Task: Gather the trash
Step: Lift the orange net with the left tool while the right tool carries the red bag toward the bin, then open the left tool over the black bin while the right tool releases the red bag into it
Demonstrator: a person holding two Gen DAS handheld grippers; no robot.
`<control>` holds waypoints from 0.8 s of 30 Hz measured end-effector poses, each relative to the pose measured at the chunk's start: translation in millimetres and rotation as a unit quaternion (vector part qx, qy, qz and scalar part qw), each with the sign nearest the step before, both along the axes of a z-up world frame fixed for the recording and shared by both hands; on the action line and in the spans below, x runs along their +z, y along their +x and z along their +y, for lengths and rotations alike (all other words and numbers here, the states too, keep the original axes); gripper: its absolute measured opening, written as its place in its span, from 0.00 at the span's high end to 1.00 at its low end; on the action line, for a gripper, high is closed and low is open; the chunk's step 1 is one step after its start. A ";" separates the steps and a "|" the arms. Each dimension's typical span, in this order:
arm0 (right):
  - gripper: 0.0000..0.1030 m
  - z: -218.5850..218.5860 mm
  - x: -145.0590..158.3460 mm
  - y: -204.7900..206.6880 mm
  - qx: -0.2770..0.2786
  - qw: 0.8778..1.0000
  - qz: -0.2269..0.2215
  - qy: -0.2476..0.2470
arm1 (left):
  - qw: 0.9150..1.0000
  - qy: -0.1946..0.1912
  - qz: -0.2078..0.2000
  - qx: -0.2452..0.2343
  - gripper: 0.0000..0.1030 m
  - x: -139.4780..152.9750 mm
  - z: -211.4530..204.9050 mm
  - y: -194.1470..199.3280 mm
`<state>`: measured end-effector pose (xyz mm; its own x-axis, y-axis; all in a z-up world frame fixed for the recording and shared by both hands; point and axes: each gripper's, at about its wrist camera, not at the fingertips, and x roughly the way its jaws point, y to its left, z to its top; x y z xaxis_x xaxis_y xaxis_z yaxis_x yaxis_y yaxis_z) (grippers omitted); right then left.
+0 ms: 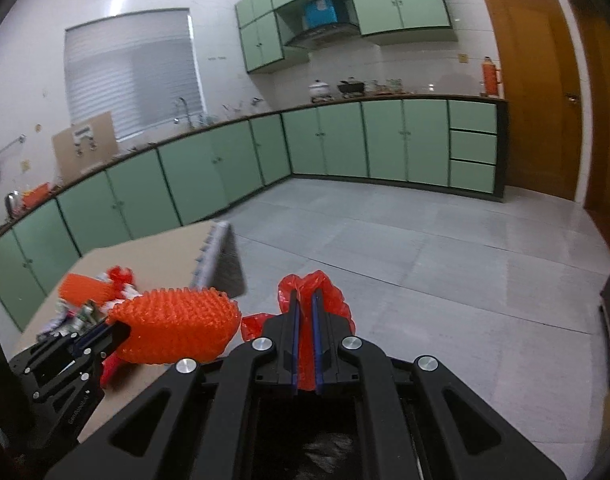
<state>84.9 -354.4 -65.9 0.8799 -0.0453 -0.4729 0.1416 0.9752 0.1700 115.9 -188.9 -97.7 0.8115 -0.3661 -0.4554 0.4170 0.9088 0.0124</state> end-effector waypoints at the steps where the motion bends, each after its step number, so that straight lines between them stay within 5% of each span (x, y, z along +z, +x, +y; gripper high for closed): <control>1: 0.95 -2.4 -4.2 0.7 -0.003 1.000 0.003 0.000 | 1.000 0.000 0.006 -0.003 0.92 -5.6 -4.0 1.4; 12: 0.92 -20.9 -58.6 18.8 -0.012 0.998 0.057 0.019 | 0.998 0.013 0.059 -0.021 0.86 -43.5 -27.6 29.5; 18: 0.91 -25.2 -74.4 24.9 -0.013 0.996 0.078 0.027 | 0.997 0.018 0.071 -0.022 0.63 -47.0 -28.4 36.8; 24: 0.70 -23.1 -77.6 24.2 -0.017 0.996 0.084 0.028 | 0.996 0.020 0.076 -0.029 0.49 -48.0 -26.0 32.4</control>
<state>109.1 -377.5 -143.5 0.7867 -0.0427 -0.6159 0.2049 0.9591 0.1953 148.3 -214.9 -145.7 0.7099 -0.3889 -0.5872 0.4679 0.8836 -0.0197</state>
